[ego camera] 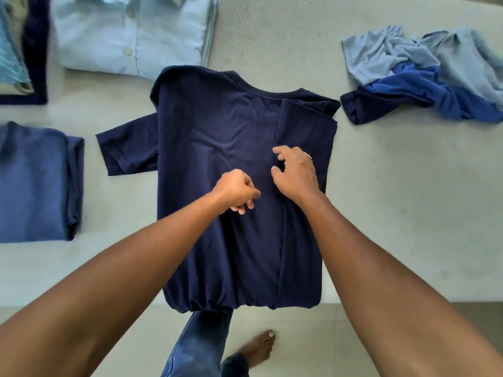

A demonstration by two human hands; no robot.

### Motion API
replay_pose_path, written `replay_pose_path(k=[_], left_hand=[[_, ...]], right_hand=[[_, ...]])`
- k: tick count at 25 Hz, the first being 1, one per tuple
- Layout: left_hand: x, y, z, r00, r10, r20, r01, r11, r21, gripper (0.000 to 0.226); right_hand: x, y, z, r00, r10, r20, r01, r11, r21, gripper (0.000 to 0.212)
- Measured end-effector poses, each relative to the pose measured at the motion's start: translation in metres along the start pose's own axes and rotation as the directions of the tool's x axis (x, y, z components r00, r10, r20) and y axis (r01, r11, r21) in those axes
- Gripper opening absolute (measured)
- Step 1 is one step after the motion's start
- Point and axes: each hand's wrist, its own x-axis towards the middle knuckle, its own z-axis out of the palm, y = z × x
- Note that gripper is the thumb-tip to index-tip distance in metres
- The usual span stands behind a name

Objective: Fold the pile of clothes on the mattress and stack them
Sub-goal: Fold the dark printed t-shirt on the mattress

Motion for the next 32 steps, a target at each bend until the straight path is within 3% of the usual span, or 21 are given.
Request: replay_pose_path(k=[5,7,10,12,15,17,19,21,23,26,28,31,32], left_hand=[[-0.046,-0.051,-0.086,0.946,0.006,-0.323,-0.017,0.999,-0.032,0.018],[-0.077,-0.083,-0.118,0.889,0.016,-0.457,0.031,0.995,0.095,0.018],[-0.1,-0.118,-0.147,0.763,0.195,-0.616,0.087,0.914,0.397,0.016],[-0.091,-0.134,-0.154,0.728,0.305,-0.614,0.04,0.875,0.482,0.016],[-0.049,-0.154,-0.16,0.77,0.329,-0.547,0.079,0.801,0.593,0.043],[-0.03,-0.163,-0.172,0.762,0.364,-0.535,0.053,0.789,0.612,0.037],[-0.024,-0.167,-0.202,0.719,0.422,-0.552,-0.105,0.851,0.514,0.018],[-0.027,-0.169,-0.238,0.691,0.328,-0.644,-0.187,0.942,0.279,0.016],[-0.017,-0.164,-0.285,0.593,0.08,-0.801,-0.149,0.989,-0.011,0.024],[0.001,-0.162,-0.336,0.487,-0.288,-0.825,-0.028,0.938,-0.344,0.03],[0.009,-0.159,-0.345,0.455,-0.34,-0.823,-0.03,0.918,-0.396,0.027],[0.013,-0.154,-0.335,0.43,-0.194,-0.882,-0.181,0.938,-0.295,0.029],[0.012,-0.154,-0.332,0.461,-0.182,-0.869,-0.198,0.933,-0.3,0.034]], right_hand=[[-0.033,-0.046,0.008,0.985,-0.058,0.164,0.075,0.993,-0.094,0.052],[-0.049,-0.074,0.011,0.966,-0.109,0.234,0.148,0.976,-0.158,0.053],[-0.062,-0.105,0.019,0.957,-0.147,0.248,0.181,0.976,-0.122,0.051],[-0.063,-0.122,0.031,0.962,-0.141,0.233,0.156,0.987,-0.046,0.048],[-0.044,-0.132,0.066,0.979,-0.063,0.192,0.038,0.991,0.128,0.043],[-0.035,-0.134,0.083,0.991,-0.007,0.131,-0.021,0.978,0.209,0.038],[-0.024,-0.141,0.093,0.994,0.071,0.087,-0.092,0.959,0.267,0.035],[-0.021,-0.147,0.099,0.986,0.158,0.06,-0.169,0.939,0.299,0.032],[-0.014,-0.151,0.104,0.97,0.242,0.02,-0.235,0.915,0.328,0.028],[-0.014,-0.157,0.118,0.956,0.289,-0.046,-0.261,0.913,0.315,0.026],[-0.019,-0.166,0.123,0.95,0.292,-0.108,-0.255,0.928,0.272,0.026],[-0.04,-0.182,0.134,0.936,0.241,-0.256,-0.203,0.965,0.168,0.025],[-0.048,-0.188,0.139,0.93,0.216,-0.297,-0.177,0.972,0.154,0.025]])
